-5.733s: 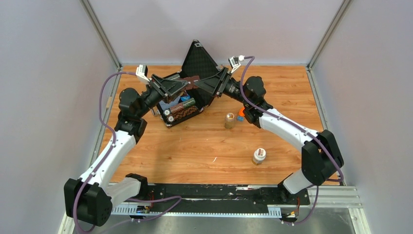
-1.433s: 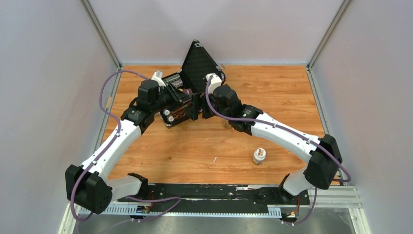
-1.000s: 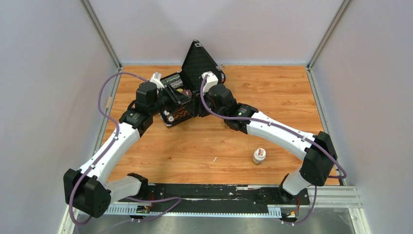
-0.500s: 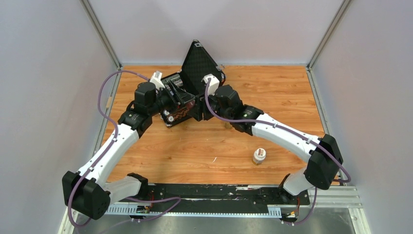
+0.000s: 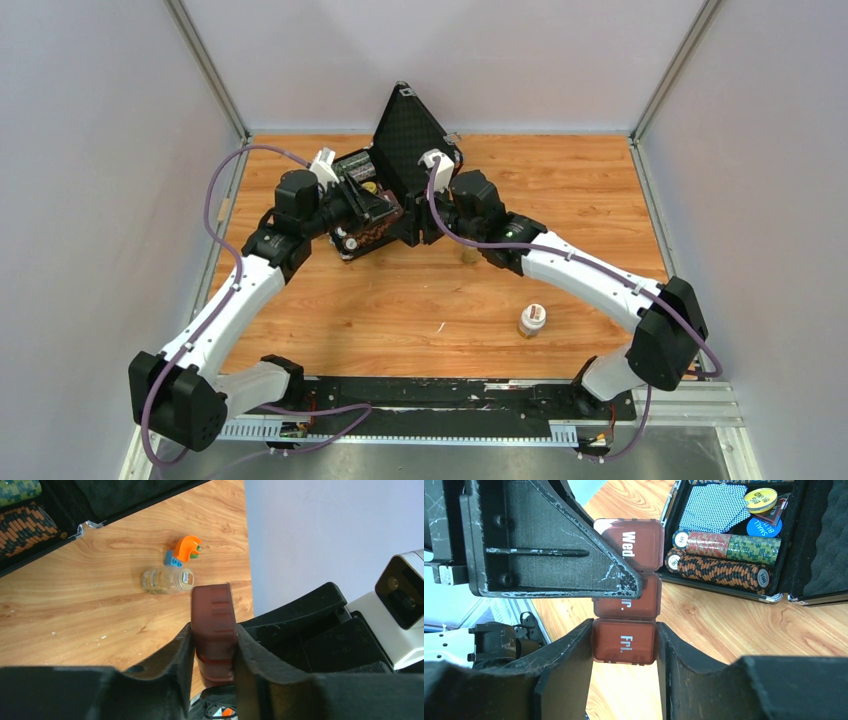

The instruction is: Sort the pills into containers

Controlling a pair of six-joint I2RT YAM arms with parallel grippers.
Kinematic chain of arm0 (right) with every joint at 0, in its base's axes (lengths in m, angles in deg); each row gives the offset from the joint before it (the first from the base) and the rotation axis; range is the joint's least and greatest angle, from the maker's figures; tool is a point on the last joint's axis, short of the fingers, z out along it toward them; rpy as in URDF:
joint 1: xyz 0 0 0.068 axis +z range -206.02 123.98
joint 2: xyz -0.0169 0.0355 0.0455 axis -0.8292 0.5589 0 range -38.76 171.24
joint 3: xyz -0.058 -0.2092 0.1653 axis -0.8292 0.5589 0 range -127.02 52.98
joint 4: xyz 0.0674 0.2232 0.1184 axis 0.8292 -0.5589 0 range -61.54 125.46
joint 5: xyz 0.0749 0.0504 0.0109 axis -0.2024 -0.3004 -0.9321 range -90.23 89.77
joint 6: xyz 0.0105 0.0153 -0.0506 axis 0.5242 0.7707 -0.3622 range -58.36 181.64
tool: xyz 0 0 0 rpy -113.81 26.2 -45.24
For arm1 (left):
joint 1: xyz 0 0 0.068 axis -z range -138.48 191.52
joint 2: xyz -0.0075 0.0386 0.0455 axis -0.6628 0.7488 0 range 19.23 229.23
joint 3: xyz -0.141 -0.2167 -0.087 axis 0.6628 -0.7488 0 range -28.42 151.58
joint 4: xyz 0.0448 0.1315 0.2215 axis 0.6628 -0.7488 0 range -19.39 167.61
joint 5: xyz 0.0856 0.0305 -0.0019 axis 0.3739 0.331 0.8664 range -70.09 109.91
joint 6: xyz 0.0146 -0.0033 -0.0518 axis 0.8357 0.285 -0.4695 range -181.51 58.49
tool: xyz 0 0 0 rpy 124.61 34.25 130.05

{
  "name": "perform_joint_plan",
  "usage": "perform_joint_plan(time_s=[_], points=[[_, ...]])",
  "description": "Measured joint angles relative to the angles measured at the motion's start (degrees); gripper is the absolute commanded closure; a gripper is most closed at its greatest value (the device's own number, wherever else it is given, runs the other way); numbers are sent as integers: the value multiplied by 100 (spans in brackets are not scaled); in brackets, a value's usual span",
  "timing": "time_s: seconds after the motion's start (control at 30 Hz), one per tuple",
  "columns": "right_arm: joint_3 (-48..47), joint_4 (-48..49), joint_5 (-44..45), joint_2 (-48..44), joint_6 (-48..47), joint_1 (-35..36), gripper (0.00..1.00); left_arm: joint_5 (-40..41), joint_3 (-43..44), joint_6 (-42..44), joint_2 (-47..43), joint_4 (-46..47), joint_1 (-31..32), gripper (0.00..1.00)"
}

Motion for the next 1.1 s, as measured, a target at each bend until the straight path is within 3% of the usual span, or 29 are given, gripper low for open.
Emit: perform_joint_plan(time_s=[0.07,0.1,0.13,0.2,0.3,0.53,0.83,1.0,1.1], points=[[0,-9,-33,0,-4,-13,55,-7,-31,-11,0,11,-4,84],[0,-24,-44,0,-2,-17,49,-15,-46,-11,-2,26,-4,88],[0,-31,-48,0,0,-20,35,-20,-50,-17,-2,28,-4,96],[0,-20,-72,0,55,-22,12,-35,-70,-20,-4,46,-4,100],[0,17,-52,0,149,-22,1,-66,-94,-31,-4,15,4,100],[-7,-162,225,0,190,-22,6,52,-94,-42,-4,-232,7,100],[-175,-396,-11,85,188,-24,31,63,-85,-39,11,-400,7,100],[-297,-431,-361,240,199,-70,37,42,-76,-39,15,-396,7,100],[-317,-483,-505,280,214,-114,45,15,-76,-48,15,-396,7,100]])
